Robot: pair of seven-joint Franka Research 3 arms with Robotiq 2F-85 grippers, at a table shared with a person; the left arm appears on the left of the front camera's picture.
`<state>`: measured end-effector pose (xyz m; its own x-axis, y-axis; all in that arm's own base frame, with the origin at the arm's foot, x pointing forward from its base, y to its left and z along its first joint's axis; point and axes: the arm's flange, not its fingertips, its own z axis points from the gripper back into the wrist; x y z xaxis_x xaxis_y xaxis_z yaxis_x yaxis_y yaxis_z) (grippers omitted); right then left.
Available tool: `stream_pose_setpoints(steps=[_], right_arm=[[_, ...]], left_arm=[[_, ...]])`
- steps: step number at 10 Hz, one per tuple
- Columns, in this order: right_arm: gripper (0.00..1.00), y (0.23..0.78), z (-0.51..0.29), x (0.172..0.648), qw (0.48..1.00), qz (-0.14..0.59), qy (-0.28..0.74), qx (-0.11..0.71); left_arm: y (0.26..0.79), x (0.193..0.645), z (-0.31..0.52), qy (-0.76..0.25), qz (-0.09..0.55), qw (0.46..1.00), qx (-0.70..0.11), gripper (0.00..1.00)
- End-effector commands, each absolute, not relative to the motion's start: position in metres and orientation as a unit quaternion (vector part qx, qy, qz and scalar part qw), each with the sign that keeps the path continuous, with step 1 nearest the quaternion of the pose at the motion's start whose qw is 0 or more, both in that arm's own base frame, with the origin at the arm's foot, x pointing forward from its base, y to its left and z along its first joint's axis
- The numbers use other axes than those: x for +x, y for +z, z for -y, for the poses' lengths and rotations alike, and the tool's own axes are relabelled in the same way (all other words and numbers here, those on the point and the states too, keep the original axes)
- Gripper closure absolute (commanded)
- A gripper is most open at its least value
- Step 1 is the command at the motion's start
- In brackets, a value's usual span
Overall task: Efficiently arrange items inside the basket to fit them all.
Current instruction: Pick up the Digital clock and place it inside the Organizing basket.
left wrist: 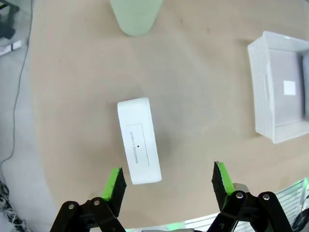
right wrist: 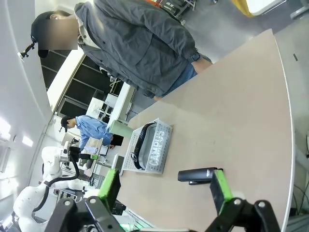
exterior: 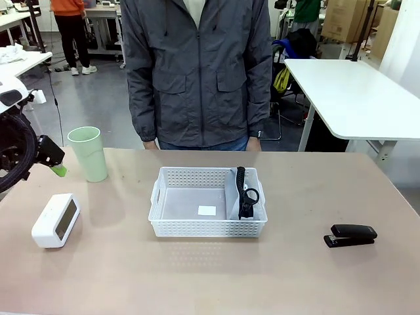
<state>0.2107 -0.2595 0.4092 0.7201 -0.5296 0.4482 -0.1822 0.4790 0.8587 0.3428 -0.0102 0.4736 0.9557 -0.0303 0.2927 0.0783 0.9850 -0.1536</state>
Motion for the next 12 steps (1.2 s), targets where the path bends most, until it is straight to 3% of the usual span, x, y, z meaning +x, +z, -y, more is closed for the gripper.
stream_pose_setpoints(steps=[1,2,4,12], right_arm=[[0.00,0.410,0.260,0.213,0.778,0.369,-0.101,0.498],[0.00,0.410,0.260,0.213,0.778,0.369,-0.101,0.498],[0.00,0.410,0.260,0.213,0.778,0.369,-0.101,0.498],[0.00,0.410,0.260,0.213,0.778,0.369,-0.101,0.498]], left_arm=[[0.476,0.341,0.010,-0.020,0.147,0.986,-0.081,0.07],[0.474,0.343,0.010,-0.028,0.146,0.985,-0.082,0.07],[0.458,0.356,0.019,-0.020,0.083,0.996,-0.017,0.07],[0.401,0.428,0.006,-0.046,-0.091,0.994,-0.050,0.07]])
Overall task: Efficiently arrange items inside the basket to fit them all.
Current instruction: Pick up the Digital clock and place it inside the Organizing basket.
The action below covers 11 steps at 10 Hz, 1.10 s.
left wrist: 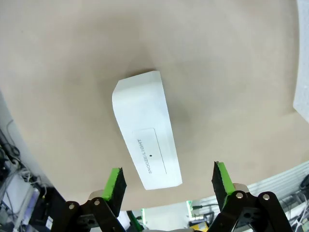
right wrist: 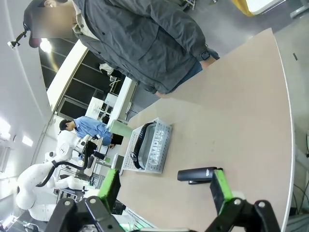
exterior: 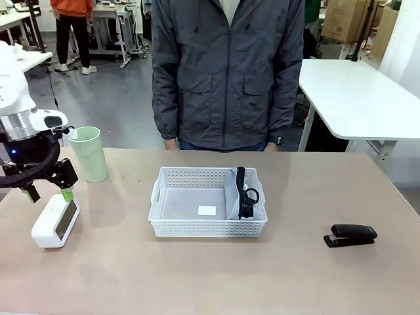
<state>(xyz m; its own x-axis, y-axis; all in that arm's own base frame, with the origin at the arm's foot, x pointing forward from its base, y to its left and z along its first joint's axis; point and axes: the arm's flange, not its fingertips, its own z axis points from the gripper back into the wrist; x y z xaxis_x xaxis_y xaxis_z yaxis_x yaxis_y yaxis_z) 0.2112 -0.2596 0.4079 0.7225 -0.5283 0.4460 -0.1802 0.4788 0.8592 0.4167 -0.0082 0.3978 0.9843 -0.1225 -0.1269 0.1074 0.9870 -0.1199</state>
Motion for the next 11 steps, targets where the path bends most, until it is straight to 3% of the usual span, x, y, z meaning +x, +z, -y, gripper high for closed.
stream_pose_setpoints(steps=[1,4,7,11], right_arm=[[0.00,0.410,0.260,0.213,0.778,0.369,-0.101,0.498],[0.00,0.410,0.260,0.213,0.778,0.369,-0.101,0.498],[0.00,0.410,0.260,0.213,0.778,0.369,-0.101,0.498],[0.00,0.410,0.260,0.213,0.778,0.369,-0.101,0.498]], left_arm=[[0.390,0.437,0.004,-0.044,-0.116,0.991,-0.053,0.07],[0.372,0.436,0.002,-0.053,-0.109,0.992,-0.028,0.07],[0.332,0.428,-0.006,-0.080,-0.093,0.990,-0.063,0.07],[0.322,0.394,-0.018,-0.049,-0.011,0.997,-0.063,0.07]])
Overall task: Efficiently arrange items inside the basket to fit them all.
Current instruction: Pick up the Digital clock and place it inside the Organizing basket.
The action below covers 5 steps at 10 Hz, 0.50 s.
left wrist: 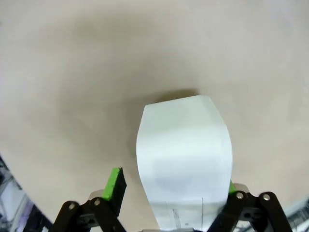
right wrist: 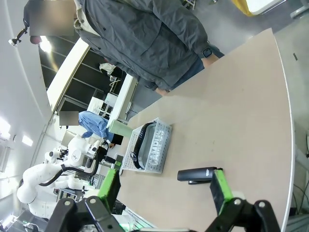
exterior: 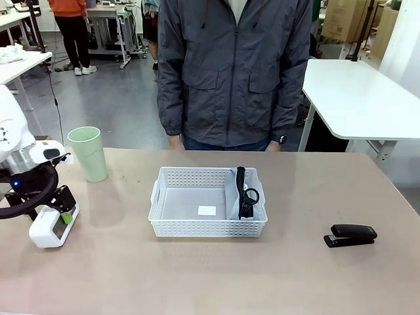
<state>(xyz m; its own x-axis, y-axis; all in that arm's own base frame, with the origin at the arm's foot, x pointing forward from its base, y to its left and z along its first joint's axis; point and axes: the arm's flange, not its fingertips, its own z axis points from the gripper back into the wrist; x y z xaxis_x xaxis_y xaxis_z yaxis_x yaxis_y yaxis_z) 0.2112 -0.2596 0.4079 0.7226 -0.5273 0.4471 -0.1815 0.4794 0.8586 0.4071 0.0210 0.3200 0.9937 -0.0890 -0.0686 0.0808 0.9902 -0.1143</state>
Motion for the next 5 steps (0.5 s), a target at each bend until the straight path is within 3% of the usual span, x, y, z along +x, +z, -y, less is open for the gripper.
stream_pose_setpoints(steps=[1,5], right_arm=[[0.00,0.4096,0.2600,0.2128,0.778,0.369,-0.101,0.498],[0.00,0.4096,0.2600,0.2128,0.778,0.369,-0.101,0.498]], left_arm=[[0.3210,0.3931,-0.0160,-0.056,-0.014,0.997,-0.059,0.07],[0.3169,0.3979,-0.0097,-0.058,-0.032,0.996,-0.060,0.07]])
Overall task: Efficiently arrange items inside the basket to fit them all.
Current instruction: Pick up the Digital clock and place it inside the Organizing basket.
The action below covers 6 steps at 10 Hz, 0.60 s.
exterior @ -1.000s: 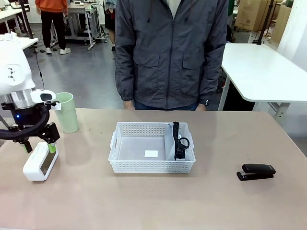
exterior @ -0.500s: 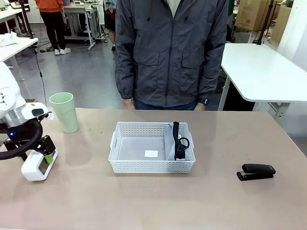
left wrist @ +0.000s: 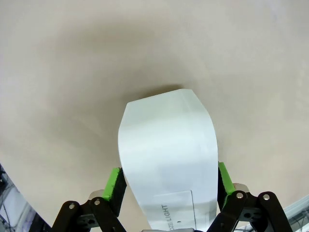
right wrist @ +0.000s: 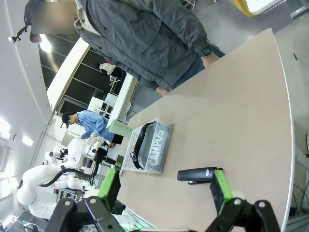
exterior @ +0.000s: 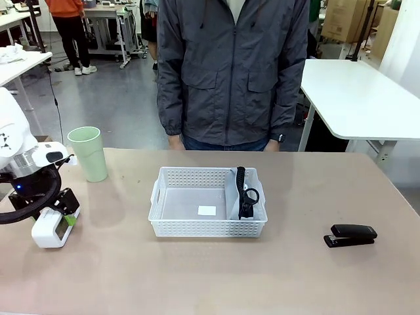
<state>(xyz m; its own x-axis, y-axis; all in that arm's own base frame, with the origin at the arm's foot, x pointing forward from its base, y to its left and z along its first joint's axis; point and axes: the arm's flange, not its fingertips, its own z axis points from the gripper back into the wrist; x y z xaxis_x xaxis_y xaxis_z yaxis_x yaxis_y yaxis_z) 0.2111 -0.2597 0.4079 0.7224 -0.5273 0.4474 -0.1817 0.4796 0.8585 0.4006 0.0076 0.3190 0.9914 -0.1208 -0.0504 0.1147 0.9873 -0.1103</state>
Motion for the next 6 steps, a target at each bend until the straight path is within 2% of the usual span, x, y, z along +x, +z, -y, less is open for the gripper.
stream_pose_setpoints(steps=[1,5,6], right_arm=[[0.00,0.4096,0.2600,0.2128,0.778,0.369,-0.101,0.498],[0.00,0.4096,0.2600,0.2128,0.778,0.369,-0.101,0.498],[0.00,0.4096,0.2600,0.2128,0.778,0.369,-0.101,0.498]], left_arm=[[0.3152,0.3982,-0.0105,-0.057,-0.033,0.996,-0.060,0.07],[0.3131,0.4019,-0.0072,-0.051,-0.038,0.997,-0.051,0.07],[0.3129,0.4025,-0.0050,-0.047,-0.033,0.997,-0.045,0.66]])
